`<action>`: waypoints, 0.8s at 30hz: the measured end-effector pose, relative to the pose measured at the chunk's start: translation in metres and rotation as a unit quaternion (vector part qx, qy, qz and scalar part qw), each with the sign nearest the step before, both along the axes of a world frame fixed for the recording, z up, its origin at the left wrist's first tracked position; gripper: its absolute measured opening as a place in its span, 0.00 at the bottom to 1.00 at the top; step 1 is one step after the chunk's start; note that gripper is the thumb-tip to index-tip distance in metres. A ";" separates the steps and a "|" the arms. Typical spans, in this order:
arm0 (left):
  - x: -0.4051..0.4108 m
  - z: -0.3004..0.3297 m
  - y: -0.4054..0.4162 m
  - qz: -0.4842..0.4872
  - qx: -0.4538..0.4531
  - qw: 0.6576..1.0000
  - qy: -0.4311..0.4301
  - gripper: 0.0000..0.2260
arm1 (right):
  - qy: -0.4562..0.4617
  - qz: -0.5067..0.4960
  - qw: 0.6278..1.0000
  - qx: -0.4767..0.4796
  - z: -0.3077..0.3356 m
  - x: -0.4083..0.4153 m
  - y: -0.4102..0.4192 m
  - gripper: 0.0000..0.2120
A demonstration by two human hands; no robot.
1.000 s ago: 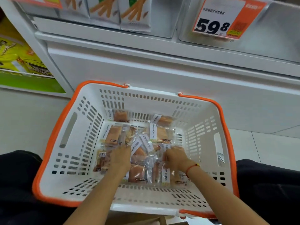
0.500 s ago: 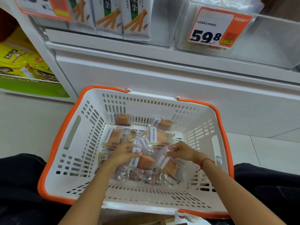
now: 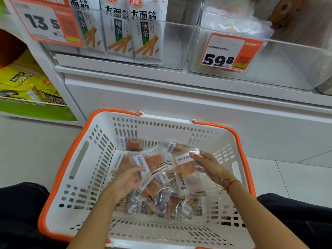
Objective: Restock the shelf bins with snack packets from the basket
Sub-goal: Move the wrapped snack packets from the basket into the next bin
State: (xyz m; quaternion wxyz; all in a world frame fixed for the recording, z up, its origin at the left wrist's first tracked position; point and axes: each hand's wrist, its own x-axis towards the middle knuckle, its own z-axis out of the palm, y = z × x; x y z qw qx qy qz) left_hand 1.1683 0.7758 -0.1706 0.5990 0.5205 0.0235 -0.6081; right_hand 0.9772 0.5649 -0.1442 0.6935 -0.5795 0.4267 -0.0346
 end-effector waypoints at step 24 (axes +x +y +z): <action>-0.026 0.036 -0.026 -0.190 -0.012 0.979 -0.066 0.13 | 0.031 0.181 0.938 -0.295 0.026 0.047 0.027 0.09</action>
